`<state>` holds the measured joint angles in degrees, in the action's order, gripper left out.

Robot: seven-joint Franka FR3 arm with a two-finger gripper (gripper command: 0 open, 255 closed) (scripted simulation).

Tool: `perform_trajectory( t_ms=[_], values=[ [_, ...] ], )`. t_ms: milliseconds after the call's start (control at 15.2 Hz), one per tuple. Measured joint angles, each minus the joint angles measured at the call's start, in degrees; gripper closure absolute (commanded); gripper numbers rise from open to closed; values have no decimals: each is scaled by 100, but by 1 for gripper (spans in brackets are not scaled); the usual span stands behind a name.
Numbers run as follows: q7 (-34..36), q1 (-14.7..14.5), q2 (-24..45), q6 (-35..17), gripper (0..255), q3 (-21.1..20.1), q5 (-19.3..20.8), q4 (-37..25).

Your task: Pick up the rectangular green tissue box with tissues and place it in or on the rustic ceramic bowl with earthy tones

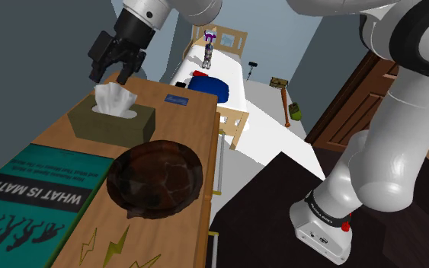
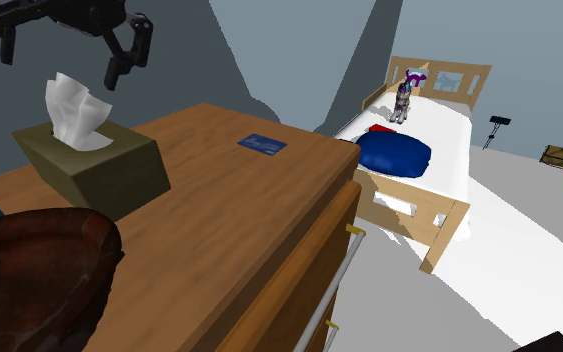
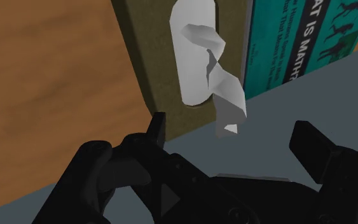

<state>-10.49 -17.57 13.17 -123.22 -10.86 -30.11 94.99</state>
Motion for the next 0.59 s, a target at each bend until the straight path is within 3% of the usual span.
perform_trajectory(
  t_ms=[594],
  values=[
    [20, -160, 348, -405, 0, -80, 9, -28]
  ],
)
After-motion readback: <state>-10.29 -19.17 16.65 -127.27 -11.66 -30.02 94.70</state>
